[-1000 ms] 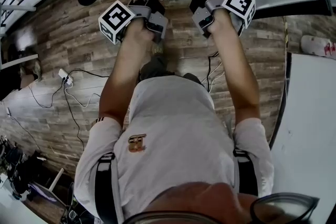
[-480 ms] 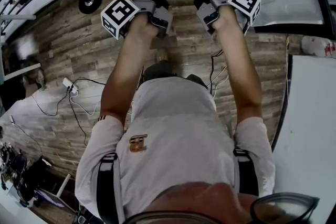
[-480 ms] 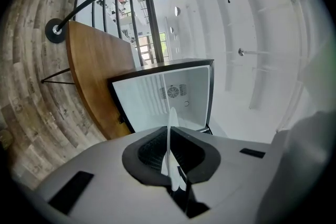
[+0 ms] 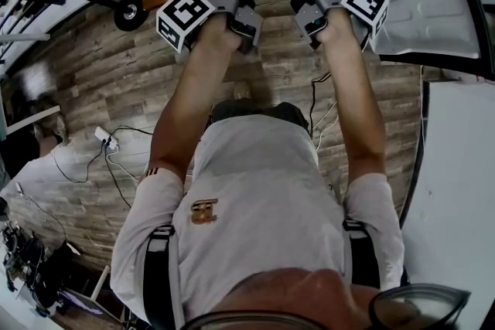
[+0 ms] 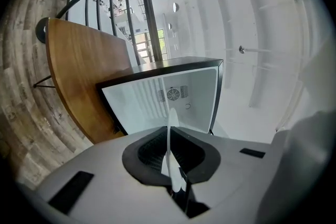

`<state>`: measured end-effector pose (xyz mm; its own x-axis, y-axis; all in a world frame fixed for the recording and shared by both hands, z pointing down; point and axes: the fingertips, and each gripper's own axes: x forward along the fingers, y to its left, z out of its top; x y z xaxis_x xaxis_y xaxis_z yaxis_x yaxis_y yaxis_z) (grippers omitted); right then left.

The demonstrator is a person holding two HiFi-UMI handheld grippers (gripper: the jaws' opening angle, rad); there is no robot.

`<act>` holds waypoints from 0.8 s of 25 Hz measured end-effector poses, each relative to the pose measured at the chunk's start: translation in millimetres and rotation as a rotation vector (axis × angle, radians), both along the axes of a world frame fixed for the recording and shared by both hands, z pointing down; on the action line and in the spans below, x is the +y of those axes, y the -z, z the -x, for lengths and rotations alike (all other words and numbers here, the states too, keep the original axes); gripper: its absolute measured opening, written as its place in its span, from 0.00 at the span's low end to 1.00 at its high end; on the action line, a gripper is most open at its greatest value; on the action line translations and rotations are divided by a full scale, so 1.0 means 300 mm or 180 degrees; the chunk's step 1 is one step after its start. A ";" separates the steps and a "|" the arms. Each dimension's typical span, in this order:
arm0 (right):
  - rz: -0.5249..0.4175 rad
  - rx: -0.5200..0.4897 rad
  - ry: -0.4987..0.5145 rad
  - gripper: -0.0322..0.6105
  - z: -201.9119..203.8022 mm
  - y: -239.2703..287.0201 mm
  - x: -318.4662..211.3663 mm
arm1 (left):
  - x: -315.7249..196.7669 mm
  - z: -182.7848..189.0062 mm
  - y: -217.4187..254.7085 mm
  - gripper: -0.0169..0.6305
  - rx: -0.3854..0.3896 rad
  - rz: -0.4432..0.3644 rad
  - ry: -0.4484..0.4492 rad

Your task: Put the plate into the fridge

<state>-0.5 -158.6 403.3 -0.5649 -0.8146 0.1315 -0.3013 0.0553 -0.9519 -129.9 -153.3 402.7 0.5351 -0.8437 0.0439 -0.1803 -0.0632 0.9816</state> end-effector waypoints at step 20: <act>-0.0043 0.0081 0.0102 0.11 -0.050 0.139 -0.358 | -0.341 -0.052 0.122 0.07 0.0071 -0.0018 0.0180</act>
<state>14.4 -265.9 361.6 -0.5874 -0.7979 0.1352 -0.3233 0.0782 -0.9431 -114.4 -255.5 366.0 0.4874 -0.8728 0.0277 -0.1618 -0.0590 0.9851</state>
